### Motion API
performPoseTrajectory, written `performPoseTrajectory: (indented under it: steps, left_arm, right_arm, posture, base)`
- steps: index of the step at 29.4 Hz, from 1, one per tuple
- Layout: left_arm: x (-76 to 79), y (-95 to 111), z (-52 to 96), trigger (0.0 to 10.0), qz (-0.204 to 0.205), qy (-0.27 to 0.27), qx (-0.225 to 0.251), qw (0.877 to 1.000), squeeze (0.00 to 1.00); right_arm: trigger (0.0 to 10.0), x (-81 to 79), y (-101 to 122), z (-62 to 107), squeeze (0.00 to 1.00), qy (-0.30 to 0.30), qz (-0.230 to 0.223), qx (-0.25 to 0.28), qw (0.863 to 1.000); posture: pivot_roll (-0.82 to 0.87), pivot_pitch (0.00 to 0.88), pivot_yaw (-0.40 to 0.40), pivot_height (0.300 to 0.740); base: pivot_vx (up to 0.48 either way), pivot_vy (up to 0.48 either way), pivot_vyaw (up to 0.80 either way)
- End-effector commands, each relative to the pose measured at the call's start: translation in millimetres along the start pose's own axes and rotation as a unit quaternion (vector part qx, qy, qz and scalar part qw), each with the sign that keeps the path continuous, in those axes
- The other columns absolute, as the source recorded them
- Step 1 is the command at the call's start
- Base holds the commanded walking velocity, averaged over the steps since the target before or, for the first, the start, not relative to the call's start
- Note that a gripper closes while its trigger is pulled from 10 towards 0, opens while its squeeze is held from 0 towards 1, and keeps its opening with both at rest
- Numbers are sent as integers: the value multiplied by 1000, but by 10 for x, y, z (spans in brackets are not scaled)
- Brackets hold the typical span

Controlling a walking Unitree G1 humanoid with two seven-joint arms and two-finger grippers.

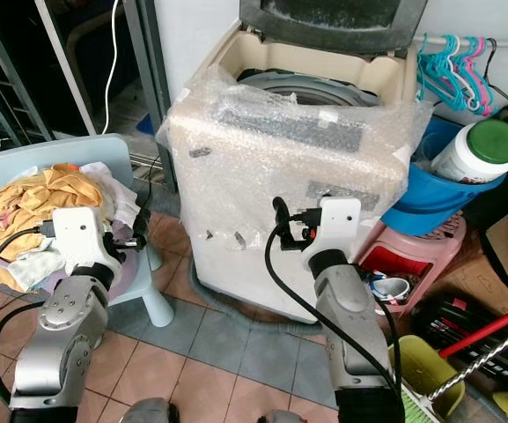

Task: Clothes washing

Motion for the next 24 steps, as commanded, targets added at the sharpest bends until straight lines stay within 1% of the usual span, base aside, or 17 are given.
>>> performPoseTrajectory:
  steps: [1,2,3,4,6,8,9,12,19,22,24]
  left_arm:
    - [-44,54,-7,10000,-6,12,12,1000,0]
    - [-72,78,-14,10000,-19,26,20,999,0]
    - [-78,87,-14,10000,-21,32,20,999,0]
    - [-82,89,-12,10000,-17,40,14,999,0]
    - [-60,96,-8,10000,-10,33,14,999,0]
    - [-48,83,4,10000,-21,27,16,999,0]
    - [-70,68,11,10000,-26,37,13,999,0]
    - [-119,62,8,10000,-29,53,8,998,0]
    - [-138,53,0,10000,-32,58,3,998,0]
    - [-143,36,-1,10000,-30,59,-1,998,0]
    - [-152,31,-10,10000,-30,60,-2,998,0]
  right_arm:
    - [10000,-37,66,-33,0,7,-7,3,1000]
    - [10000,-51,77,-40,0,8,-6,0,1000]
    - [10000,-62,71,-40,0,15,-7,-9,1000]
    - [10000,-90,87,-29,0,31,-23,-7,999]
    - [10000,-138,114,-11,0,54,-13,5,998]
    - [10000,-179,125,-4,0,64,-12,8,998]
    - [10000,-200,132,-1,0,72,-8,7,997]
    - [10000,-194,130,6,0,72,-18,4,997]
    - [10000,-184,119,-15,0,74,-14,2,997]
    - [10000,-175,124,-25,0,74,-11,4,997]
    - [10000,-175,115,-34,0,76,-14,2,997]
  posture:
    - [2,0,-43,740]
    - [2,0,-45,740]
    - [2,0,-45,740]
    - [1,0,-46,740]
    - [2,0,-47,740]
    - [3,0,-47,740]
    - [3,0,-46,740]
    - [5,0,-46,740]
    - [4,0,-42,740]
    - [3,0,-41,740]
    - [4,0,-42,740]
  base:
    - [0,0,0]
    - [0,0,0]
    - [0,0,0]
    - [0,0,0]
    - [0,0,628]
    - [0,0,794]
    - [0,0,794]
    - [0,0,790]
    - [0,0,750]
    - [0,84,0]
    - [294,283,0]
Point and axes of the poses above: a point about 5 cm out from each wrist's last joint towards the gripper, its own z axis pointing back from the gripper into the wrist, its own y axis along the axis of the wrist's last joint, x = y × z, the point moved 2 cm from there along -z, pointing out of the wrist towards the gripper, and after that the axes turned 2 degrees about -z, right-handed, at the moved point
